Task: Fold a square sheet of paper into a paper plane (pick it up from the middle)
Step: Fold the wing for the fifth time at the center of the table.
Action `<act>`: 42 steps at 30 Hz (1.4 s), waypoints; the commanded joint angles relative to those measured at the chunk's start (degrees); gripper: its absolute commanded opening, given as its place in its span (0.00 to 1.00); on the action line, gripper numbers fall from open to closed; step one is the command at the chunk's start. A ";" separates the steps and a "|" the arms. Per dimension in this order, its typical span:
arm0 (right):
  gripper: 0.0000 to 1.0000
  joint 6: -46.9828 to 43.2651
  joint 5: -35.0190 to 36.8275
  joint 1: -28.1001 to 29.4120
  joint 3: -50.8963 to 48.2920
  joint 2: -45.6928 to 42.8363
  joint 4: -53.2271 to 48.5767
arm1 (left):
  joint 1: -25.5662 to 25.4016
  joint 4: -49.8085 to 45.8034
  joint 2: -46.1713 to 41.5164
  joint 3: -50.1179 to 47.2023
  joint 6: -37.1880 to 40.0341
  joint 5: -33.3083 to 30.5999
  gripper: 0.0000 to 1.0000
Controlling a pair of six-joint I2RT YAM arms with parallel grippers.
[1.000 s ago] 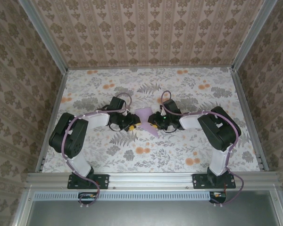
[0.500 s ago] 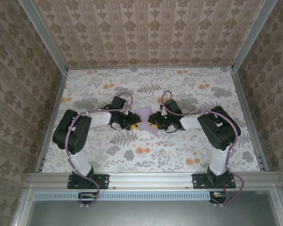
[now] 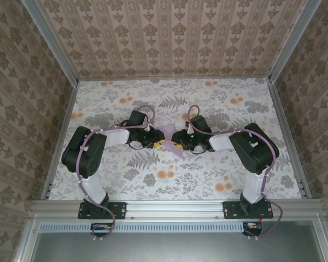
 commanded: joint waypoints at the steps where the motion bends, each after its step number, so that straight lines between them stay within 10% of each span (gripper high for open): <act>1: 0.40 0.44 0.24 -0.17 -1.90 1.61 0.25 | -0.14 1.92 0.63 -0.42 -0.69 1.71 0.30; 13: 0.61 -12.65 3.38 -0.08 -2.38 -6.13 -2.86 | -0.14 2.05 0.56 -0.78 -0.38 2.15 0.03; 26: 0.63 -44.75 32.21 11.95 -6.59 -19.61 -13.66 | -0.75 0.37 -0.85 0.53 -2.01 1.89 0.02; 42: 0.61 -59.97 51.31 22.64 -1.78 -8.44 -8.36 | -0.84 -0.96 -1.92 1.44 -3.52 1.88 0.02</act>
